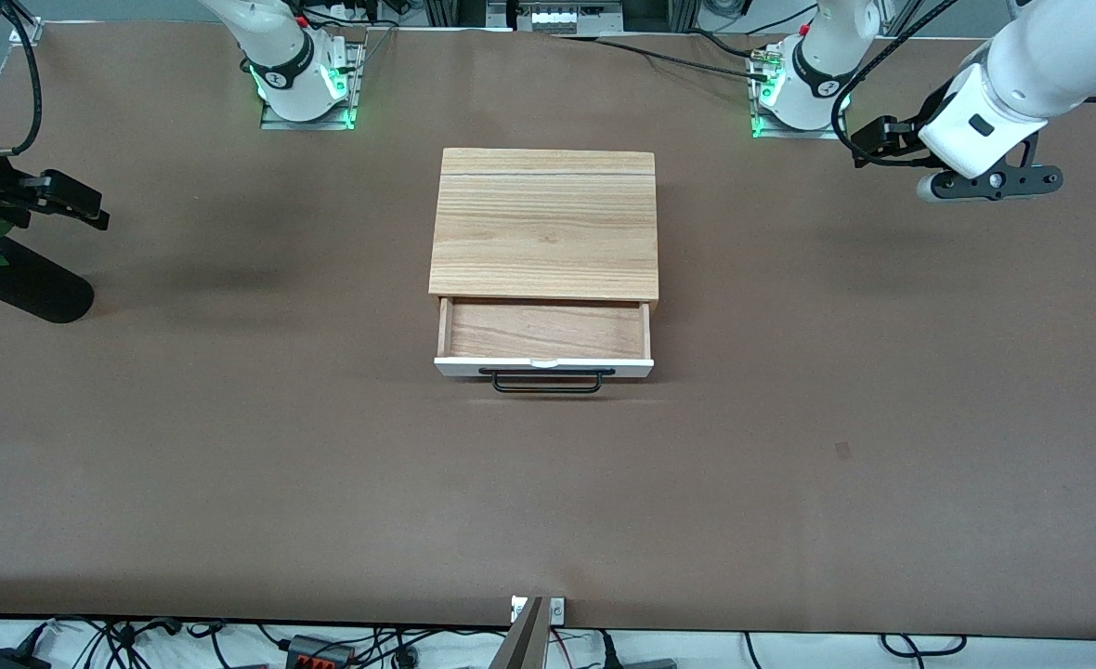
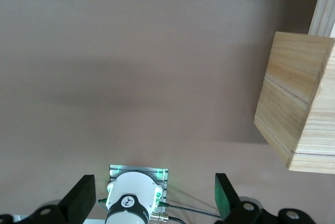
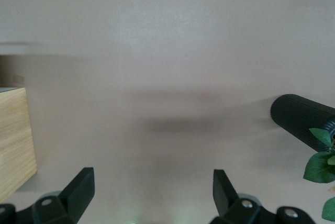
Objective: Pull top drawer with both arms simultaneously
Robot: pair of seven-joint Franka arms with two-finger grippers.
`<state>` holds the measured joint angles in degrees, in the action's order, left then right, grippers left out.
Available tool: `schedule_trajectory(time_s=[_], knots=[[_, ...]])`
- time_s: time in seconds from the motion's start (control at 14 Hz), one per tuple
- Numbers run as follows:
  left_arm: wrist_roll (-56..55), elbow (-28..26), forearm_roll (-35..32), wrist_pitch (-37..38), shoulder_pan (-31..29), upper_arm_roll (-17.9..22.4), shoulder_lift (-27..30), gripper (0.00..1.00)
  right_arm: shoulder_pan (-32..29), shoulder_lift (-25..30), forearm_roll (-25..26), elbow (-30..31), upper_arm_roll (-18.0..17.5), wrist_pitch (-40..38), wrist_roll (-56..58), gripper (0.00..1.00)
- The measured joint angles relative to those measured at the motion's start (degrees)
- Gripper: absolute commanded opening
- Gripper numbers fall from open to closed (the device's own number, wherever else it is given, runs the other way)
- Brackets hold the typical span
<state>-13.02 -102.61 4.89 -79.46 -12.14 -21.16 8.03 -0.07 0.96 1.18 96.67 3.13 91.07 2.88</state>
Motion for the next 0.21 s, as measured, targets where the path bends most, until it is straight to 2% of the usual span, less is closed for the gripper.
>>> schedule_trajectory(time_s=[0.21], knots=[[0.00, -0.59, 0.00, -0.19, -0.06, 0.07, 0.43, 1.00, 0.15, 0.00, 0.00, 0.00, -0.30, 0.01, 0.00, 1.00]])
